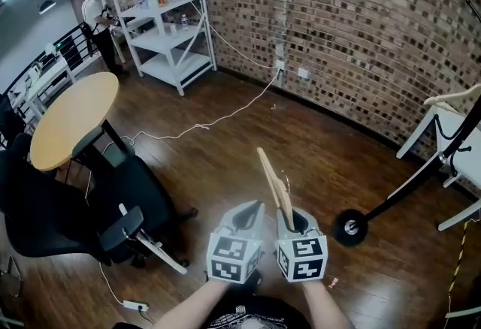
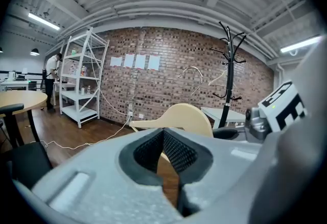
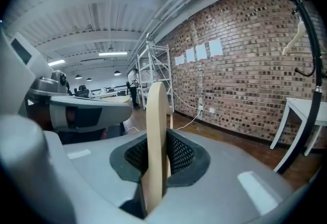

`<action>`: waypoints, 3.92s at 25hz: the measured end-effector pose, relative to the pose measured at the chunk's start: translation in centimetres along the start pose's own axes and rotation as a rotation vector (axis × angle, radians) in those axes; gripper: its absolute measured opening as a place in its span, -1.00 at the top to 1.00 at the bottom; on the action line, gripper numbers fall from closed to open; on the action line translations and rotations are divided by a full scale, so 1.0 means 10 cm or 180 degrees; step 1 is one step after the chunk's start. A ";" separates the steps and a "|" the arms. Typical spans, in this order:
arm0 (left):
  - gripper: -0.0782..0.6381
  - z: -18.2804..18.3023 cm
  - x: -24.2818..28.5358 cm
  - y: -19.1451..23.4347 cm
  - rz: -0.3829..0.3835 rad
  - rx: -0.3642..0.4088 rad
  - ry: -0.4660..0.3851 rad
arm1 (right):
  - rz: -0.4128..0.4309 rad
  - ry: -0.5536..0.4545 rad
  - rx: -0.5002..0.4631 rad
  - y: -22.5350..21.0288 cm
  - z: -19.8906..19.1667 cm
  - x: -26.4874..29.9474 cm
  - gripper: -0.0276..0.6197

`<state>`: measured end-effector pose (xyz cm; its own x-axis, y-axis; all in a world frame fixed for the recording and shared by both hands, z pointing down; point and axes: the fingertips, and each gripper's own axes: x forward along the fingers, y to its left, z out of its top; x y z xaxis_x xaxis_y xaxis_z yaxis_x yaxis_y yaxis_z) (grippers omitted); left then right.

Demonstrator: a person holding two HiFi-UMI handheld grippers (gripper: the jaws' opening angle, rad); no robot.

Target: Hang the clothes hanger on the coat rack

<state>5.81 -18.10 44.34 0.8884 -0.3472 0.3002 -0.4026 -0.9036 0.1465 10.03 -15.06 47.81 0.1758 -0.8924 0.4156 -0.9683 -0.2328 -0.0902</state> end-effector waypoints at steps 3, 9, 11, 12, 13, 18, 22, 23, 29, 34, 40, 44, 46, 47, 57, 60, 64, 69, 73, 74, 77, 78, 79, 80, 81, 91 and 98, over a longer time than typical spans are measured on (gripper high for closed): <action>0.77 0.08 0.21 -0.23 -0.0239 0.0072 -0.0008 | -0.0210 -0.0084 0.0090 -0.27 0.08 -0.09 0.77; 0.77 0.17 0.78 -0.74 -0.0630 0.0159 0.0013 | -0.0569 -0.0174 0.0248 -0.97 0.11 -0.24 0.77; 0.77 0.26 0.94 -0.93 -0.0756 0.0152 0.0022 | -0.0689 -0.0181 0.0300 -1.23 0.16 -0.31 0.77; 0.77 0.29 1.01 -1.03 -0.0835 0.0154 0.0029 | -0.0773 -0.0179 0.0335 -1.37 0.18 -0.35 0.77; 0.77 0.32 1.08 -1.13 -0.0910 0.0156 0.0040 | -0.0857 -0.0174 0.0368 -1.49 0.19 -0.40 0.77; 0.77 0.37 1.46 -1.57 -0.1212 0.0204 0.0105 | -0.1194 -0.0157 0.0501 -2.11 0.20 -0.63 0.77; 0.77 0.44 1.68 -1.93 -0.1441 0.0232 0.0126 | -0.1430 -0.0139 0.0590 -2.58 0.20 -0.79 0.77; 0.77 0.46 1.73 -2.00 -0.1494 0.0240 0.0129 | -0.1478 -0.0128 0.0605 -2.68 0.20 -0.81 0.77; 0.77 0.59 1.97 -2.38 -0.1767 0.0242 0.0095 | -0.1786 -0.0126 0.0781 -3.17 0.24 -0.99 0.77; 0.77 0.66 2.06 -2.73 -0.2017 0.0238 0.0116 | -0.2064 -0.0193 0.0919 -3.51 0.26 -1.21 0.76; 0.77 0.71 2.24 -2.98 -0.2140 0.0298 0.0106 | -0.2310 -0.0271 0.1090 -3.94 0.23 -1.38 0.76; 0.77 0.67 2.48 -3.13 -0.2174 0.0315 0.0167 | -0.2389 -0.0321 0.1204 -4.27 0.20 -1.39 0.77; 0.77 0.70 2.63 -3.23 -0.2168 0.0322 0.0160 | -0.2414 -0.0333 0.1225 -4.45 0.21 -1.38 0.77; 0.77 0.73 2.71 -3.30 -0.2166 0.0329 0.0154 | -0.2427 -0.0341 0.1239 -4.56 0.21 -1.38 0.76; 0.77 0.90 3.38 -3.69 -0.2121 0.0342 0.0121 | -0.2601 -0.0403 0.1533 -5.52 0.21 -1.33 0.76; 0.77 0.90 3.54 -3.72 -0.2068 0.0341 0.0139 | -0.2609 -0.0394 0.1645 -5.71 0.16 -1.27 0.76; 0.77 0.91 3.67 -3.71 -0.2041 0.0376 0.0162 | -0.2582 -0.0418 0.1808 -5.88 0.11 -1.16 0.76; 0.77 0.92 3.77 -3.70 -0.2022 0.0409 0.0183 | -0.2536 -0.0390 0.1984 -5.96 0.01 -1.06 0.76; 0.77 0.92 3.79 -3.70 -0.2026 0.0436 0.0186 | -0.2594 -0.0366 0.2023 -6.00 -0.06 -1.05 0.76; 0.77 0.92 3.79 -3.68 -0.2022 0.0435 0.0193 | -0.2614 -0.0355 0.2036 -6.00 -0.07 -1.05 0.76; 0.77 0.88 3.78 -3.63 -0.2010 0.0434 0.0222 | -0.2656 -0.0307 0.2076 -6.01 -0.14 -1.05 0.76; 0.77 0.87 3.78 -3.63 -0.2009 0.0435 0.0232 | -0.2651 -0.0309 0.2072 -6.00 -0.15 -1.05 0.75; 0.77 0.86 3.78 -3.63 -0.2009 0.0437 0.0239 | -0.2644 -0.0333 0.2044 -6.00 -0.14 -1.05 0.74; 0.77 0.85 3.77 -3.63 -0.2013 0.0437 0.0243 | -0.2645 -0.0374 0.1986 -5.99 -0.11 -1.05 0.58; 0.77 0.84 3.76 -3.63 -0.2020 0.0439 0.0244 | -0.2660 -0.0417 0.1906 -5.97 -0.08 -1.07 0.42; 0.77 0.83 3.61 -3.67 -0.2090 0.0469 0.0225 | -0.2789 -0.0510 0.1590 -5.85 0.09 -1.24 0.44; 0.77 0.81 3.44 -3.59 -0.2065 0.0467 0.0215 | -0.2726 -0.0518 0.1507 -5.62 0.15 -1.27 0.51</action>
<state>52.56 0.39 41.79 0.9227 0.2903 0.2537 0.2470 -0.9504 0.1890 62.43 8.79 46.28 0.8397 -0.3846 0.3834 -0.3384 -0.9227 -0.1845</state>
